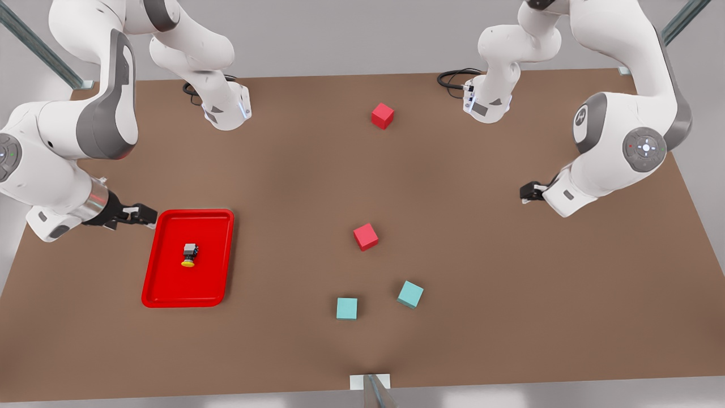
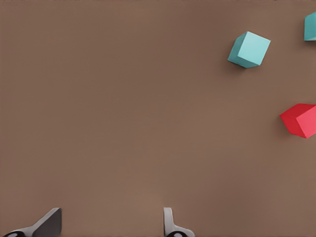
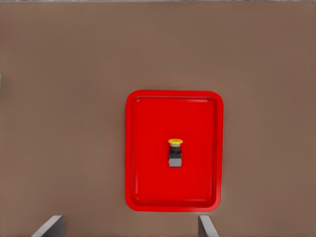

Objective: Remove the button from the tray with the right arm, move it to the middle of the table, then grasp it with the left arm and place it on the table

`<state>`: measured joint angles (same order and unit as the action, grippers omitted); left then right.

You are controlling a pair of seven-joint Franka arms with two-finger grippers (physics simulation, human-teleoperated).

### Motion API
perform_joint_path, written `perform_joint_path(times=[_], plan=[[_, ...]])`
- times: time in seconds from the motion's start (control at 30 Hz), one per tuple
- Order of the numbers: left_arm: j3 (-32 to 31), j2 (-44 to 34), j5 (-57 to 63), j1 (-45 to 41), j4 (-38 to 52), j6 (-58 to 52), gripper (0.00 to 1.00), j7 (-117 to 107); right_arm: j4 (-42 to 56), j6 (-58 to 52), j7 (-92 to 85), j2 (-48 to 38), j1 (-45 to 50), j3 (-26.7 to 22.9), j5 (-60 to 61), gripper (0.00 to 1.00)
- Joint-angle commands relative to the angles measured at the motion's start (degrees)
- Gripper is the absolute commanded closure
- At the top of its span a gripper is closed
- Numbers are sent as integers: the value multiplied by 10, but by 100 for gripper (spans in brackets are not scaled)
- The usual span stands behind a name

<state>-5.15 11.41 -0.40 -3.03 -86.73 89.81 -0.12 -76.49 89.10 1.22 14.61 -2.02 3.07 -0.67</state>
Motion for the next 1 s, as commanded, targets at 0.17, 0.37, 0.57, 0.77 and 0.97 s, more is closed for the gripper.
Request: perform_joint_path(times=[0.17, 0.37, 0.57, 0.77, 0.97], plan=[[1, 5, 2, 3, 0, 8, 0, -2, 0, 13, 9, 8, 3, 0, 2, 0], [1, 10, 9, 7, -4, 2, 0, -2, 2, 13, 19, 24, 52, 2, 11, 0], [1, 14, 8, 5, -4, 2, 0, -1, 5, 34, 89, 120, 76, 2, 25, 0], [1, 19, 7, 5, -3, 2, 0, -3, -62, 84, -2, 157, -21, 3, -6, 0], [1, 30, 9, 1, -5, 3, 0, -4, -164, 218, -80, 199, -71, 31, -24, 0]])
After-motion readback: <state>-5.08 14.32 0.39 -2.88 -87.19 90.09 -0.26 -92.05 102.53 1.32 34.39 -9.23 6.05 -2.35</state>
